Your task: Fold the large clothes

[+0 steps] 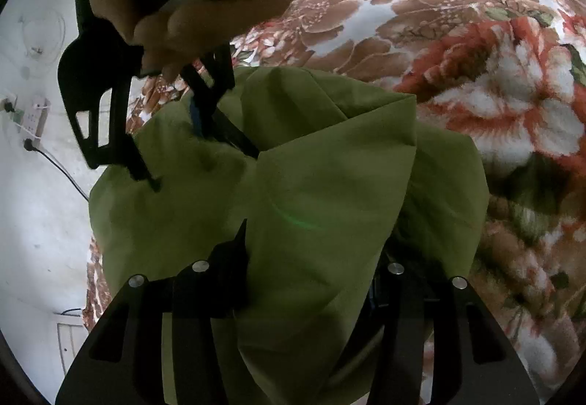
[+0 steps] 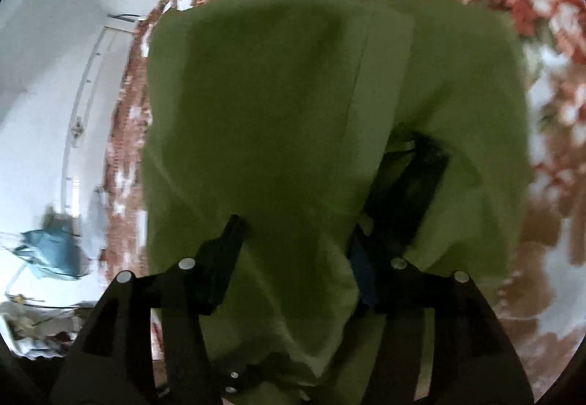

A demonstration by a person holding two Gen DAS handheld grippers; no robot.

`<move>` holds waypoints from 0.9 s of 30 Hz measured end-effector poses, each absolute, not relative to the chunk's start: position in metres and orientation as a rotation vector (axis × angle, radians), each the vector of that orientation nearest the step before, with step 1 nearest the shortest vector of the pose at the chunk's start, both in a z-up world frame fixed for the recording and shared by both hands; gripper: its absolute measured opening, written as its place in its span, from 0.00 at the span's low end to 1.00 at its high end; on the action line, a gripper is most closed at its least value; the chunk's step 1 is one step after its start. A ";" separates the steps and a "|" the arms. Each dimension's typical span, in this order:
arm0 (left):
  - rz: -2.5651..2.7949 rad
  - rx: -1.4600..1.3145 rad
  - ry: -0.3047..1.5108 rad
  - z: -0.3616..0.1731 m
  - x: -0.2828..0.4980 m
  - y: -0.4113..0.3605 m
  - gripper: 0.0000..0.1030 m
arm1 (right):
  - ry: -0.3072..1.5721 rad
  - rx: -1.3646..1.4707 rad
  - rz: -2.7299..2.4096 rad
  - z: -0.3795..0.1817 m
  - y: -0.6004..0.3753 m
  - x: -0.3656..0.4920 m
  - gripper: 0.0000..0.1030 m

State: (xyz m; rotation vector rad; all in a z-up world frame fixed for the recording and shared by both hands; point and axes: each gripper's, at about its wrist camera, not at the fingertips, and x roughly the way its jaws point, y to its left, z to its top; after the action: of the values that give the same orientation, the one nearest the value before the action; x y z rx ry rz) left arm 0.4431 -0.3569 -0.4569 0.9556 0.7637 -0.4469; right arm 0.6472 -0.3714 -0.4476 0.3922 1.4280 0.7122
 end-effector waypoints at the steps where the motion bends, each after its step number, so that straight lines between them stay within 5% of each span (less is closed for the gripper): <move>1: -0.447 0.948 0.768 -0.456 0.444 -0.356 0.49 | 1.425 0.401 0.733 -0.448 -0.372 0.646 0.30; 2: -0.446 0.935 0.774 -0.454 0.445 -0.355 0.49 | 1.422 0.410 0.735 -0.448 -0.375 0.644 0.13; 5: -0.455 0.905 0.787 -0.449 0.446 -0.353 0.49 | 1.402 0.441 0.761 -0.436 -0.383 0.639 0.07; 12: -0.518 0.867 0.767 -0.409 0.436 -0.342 0.56 | 1.340 0.417 0.755 -0.363 -0.414 0.628 0.04; 17: -0.590 0.858 0.721 -0.367 0.405 -0.309 0.79 | 1.350 0.330 0.737 -0.321 -0.432 0.624 0.03; 27: -0.495 0.841 0.775 -0.352 0.412 -0.249 0.81 | 1.470 0.351 0.642 -0.403 -0.421 0.627 0.07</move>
State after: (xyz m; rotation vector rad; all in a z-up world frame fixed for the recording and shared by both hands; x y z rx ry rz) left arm 0.4120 -0.2486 -0.3519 0.8413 0.7748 -0.4949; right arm 0.6272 -0.4209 -0.4029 0.3514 1.4696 0.6417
